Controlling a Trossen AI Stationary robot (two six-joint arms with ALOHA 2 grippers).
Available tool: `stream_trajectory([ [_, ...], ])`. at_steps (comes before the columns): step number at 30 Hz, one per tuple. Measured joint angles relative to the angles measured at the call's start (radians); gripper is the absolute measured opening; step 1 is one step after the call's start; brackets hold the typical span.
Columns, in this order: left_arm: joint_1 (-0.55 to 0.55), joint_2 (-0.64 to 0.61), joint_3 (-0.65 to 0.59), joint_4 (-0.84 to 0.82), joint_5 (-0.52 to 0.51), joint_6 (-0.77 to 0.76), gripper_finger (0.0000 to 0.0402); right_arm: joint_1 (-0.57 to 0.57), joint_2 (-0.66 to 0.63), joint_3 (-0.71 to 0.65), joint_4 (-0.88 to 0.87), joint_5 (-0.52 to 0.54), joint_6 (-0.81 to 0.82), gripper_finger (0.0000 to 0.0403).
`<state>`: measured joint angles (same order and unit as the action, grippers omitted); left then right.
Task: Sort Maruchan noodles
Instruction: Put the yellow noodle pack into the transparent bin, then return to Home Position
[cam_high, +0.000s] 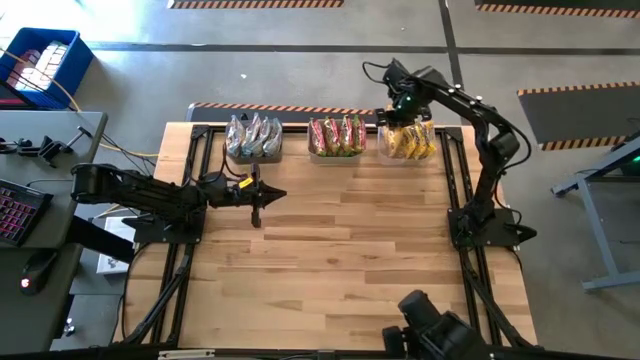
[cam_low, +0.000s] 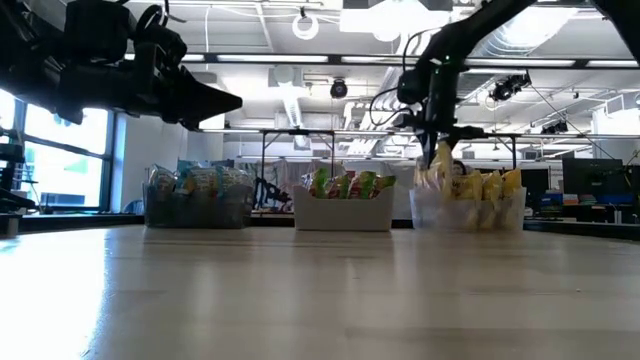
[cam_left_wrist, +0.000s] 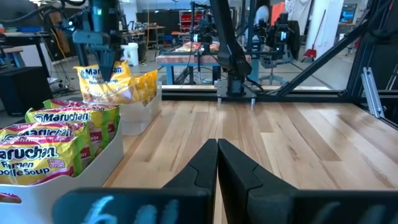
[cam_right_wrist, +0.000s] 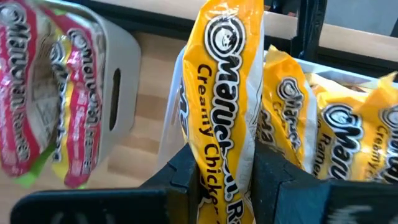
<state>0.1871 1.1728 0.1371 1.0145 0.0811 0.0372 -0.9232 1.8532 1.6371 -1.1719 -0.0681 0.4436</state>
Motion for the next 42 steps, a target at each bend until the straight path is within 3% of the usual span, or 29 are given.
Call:
stream_trajectory([
  [16,0.000,0.000,0.000,-0.001,0.032,-0.028,0.0003,0.047,0.074,0.000,0.043,0.094,0.142,0.0079],
  [27,0.001,0.000,0.000,0.000,0.032,-0.035,0.0003,0.063,0.084,0.000,0.032,0.089,0.136,0.0193],
  [31,0.001,0.000,0.000,0.000,0.032,-0.035,0.0003,0.053,0.084,0.029,0.000,0.075,0.118,0.0209],
  [37,0.001,0.000,0.000,0.001,-0.013,-0.044,0.0003,0.049,0.083,0.185,-0.178,0.114,-0.022,0.0177],
  [40,0.001,0.000,0.000,0.001,-0.013,-0.072,0.0003,0.071,0.053,0.215,-0.207,0.117,-0.168,0.0131],
  [42,0.003,-0.006,0.000,-0.001,-0.011,-0.079,0.0003,0.087,0.009,0.180,-0.132,0.068,-0.258,0.0090],
])
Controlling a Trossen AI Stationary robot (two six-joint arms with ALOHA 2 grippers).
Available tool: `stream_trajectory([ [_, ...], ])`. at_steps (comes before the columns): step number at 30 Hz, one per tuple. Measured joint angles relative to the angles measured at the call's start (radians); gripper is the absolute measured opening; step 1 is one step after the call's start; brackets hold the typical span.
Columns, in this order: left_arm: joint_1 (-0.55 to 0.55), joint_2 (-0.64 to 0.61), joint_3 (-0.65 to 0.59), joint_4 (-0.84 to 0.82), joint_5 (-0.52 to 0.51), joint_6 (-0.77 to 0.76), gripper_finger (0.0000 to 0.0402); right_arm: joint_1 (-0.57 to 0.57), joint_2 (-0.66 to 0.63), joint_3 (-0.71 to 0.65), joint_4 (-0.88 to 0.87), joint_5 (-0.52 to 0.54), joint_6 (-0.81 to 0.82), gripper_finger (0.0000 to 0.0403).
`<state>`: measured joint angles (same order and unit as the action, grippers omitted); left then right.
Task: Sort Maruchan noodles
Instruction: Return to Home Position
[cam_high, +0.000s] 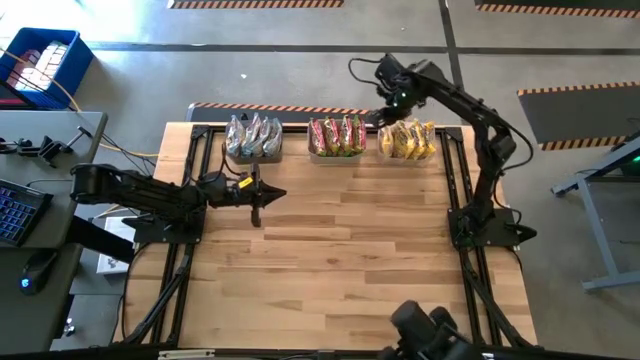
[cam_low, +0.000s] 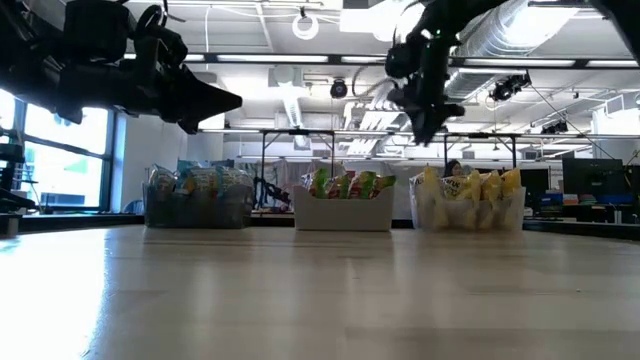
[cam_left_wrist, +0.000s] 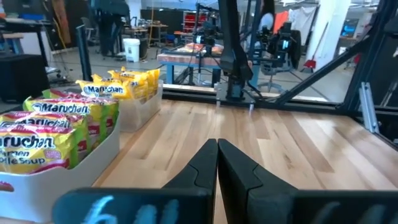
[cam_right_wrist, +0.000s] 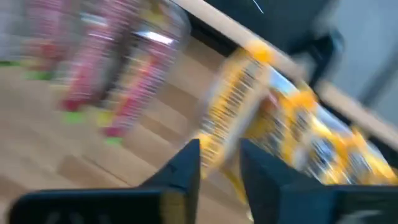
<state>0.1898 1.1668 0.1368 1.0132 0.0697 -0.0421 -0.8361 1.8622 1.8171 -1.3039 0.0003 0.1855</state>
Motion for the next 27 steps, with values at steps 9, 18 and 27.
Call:
stream_trajectory([
  [9,0.051,-0.036,-0.001,-0.062,0.036,-0.032,0.0003,0.091,-0.324,-0.513,0.692,-0.036,-0.187,0.0021],
  [18,0.108,-0.037,-0.001,-0.062,0.138,-0.075,0.0003,0.259,-0.623,-1.104,1.520,-0.042,-0.265,0.0006],
  [27,0.153,-0.060,0.000,-0.059,0.188,-0.079,0.0003,0.313,-0.800,-1.369,1.814,-0.035,-0.246,0.0009],
])
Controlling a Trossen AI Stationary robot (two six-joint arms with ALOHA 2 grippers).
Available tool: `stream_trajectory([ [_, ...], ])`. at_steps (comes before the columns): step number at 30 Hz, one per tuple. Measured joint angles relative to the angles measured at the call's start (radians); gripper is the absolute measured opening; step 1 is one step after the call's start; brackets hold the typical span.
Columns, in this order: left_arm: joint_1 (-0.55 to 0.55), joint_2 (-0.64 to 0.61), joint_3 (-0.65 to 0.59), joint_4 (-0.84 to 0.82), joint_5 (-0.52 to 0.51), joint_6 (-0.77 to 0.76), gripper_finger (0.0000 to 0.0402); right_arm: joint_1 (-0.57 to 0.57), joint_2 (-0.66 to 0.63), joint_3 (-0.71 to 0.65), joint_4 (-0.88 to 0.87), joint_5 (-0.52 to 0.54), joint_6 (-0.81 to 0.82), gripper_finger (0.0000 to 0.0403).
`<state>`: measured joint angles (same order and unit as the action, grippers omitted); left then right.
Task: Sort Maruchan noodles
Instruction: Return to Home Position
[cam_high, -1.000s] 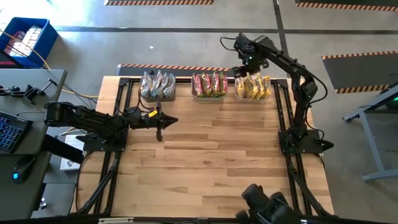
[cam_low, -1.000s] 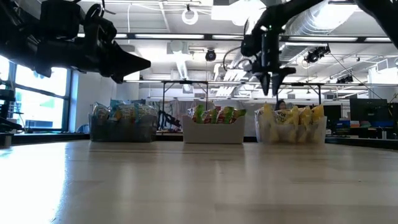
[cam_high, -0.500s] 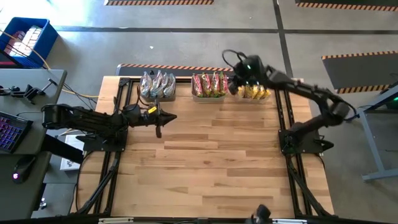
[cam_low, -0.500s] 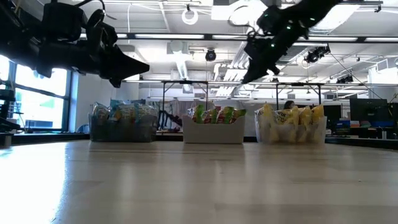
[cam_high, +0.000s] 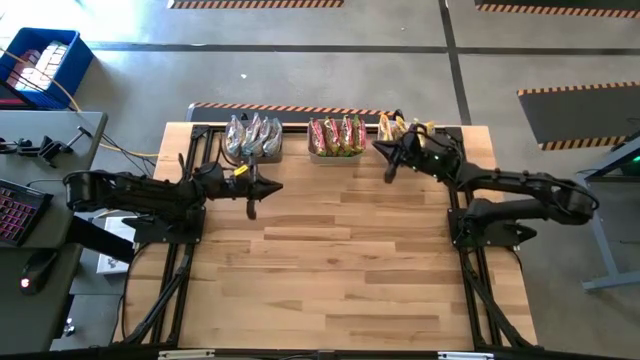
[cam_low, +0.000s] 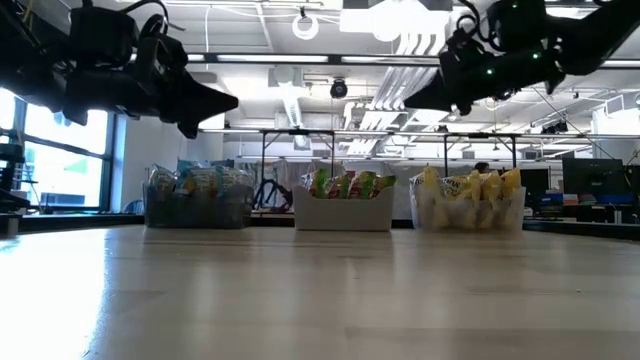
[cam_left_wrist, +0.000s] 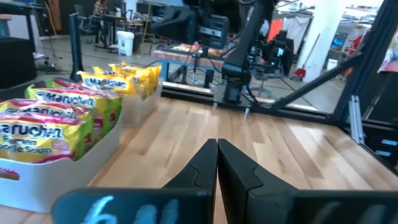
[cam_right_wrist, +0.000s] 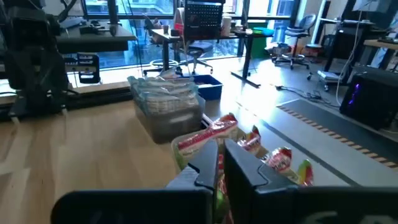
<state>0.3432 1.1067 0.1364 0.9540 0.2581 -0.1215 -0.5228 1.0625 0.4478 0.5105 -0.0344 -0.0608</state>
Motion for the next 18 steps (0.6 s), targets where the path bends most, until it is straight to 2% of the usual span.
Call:
stream_trajectory([
  [9,0.017,0.000,0.000,-0.038,0.000,0.000,0.0003,0.000,-0.031,-0.023,-0.055,0.000,0.022,0.0009],
  [15,0.017,0.000,0.001,-0.072,0.000,0.002,0.0003,0.000,-0.030,-0.023,-0.085,0.000,0.104,0.0009],
  [18,0.019,0.000,0.001,-0.073,-0.004,0.004,0.0003,-0.004,-0.031,-0.023,-0.080,0.000,0.081,0.0009],
])
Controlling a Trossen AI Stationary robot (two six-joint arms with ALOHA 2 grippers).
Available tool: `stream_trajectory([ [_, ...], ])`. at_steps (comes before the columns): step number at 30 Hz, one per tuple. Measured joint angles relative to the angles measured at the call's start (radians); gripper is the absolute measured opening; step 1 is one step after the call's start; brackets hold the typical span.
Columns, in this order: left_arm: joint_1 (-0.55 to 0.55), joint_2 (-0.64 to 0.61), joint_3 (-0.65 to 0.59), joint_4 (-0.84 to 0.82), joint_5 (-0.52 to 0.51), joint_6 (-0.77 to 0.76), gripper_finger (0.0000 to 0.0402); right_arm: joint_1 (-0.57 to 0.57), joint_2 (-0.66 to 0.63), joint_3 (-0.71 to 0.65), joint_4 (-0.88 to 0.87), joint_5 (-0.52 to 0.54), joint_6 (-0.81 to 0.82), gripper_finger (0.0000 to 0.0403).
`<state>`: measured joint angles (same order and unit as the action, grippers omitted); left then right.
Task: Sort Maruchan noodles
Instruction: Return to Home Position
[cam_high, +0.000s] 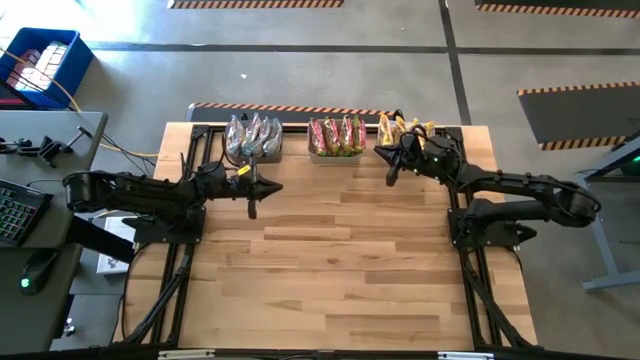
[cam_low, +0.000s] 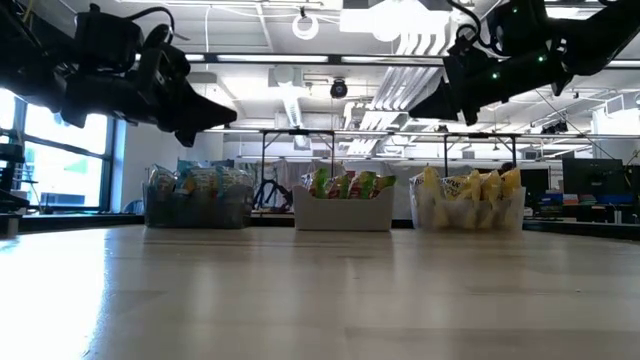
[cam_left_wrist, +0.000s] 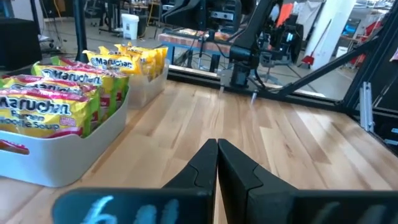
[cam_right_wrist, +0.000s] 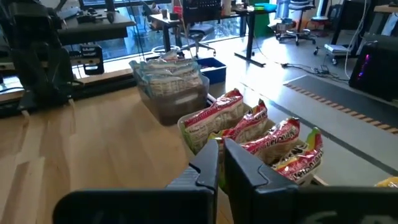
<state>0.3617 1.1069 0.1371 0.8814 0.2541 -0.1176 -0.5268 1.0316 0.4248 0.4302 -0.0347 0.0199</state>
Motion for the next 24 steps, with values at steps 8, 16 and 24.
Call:
stream_trajectory([
  [8,0.018,0.000,0.000,-0.002,0.038,0.046,0.0003,0.023,-0.007,-0.035,0.010,-0.044,-0.101,0.0009],
  [16,0.018,-0.059,-0.046,0.019,0.029,0.044,0.0003,0.071,-0.044,-0.211,0.294,-0.026,-0.124,0.0009],
  [24,0.048,-0.218,-0.123,0.034,0.010,0.041,0.0003,0.081,-0.131,-0.383,0.465,-0.027,-0.126,0.0009],
])
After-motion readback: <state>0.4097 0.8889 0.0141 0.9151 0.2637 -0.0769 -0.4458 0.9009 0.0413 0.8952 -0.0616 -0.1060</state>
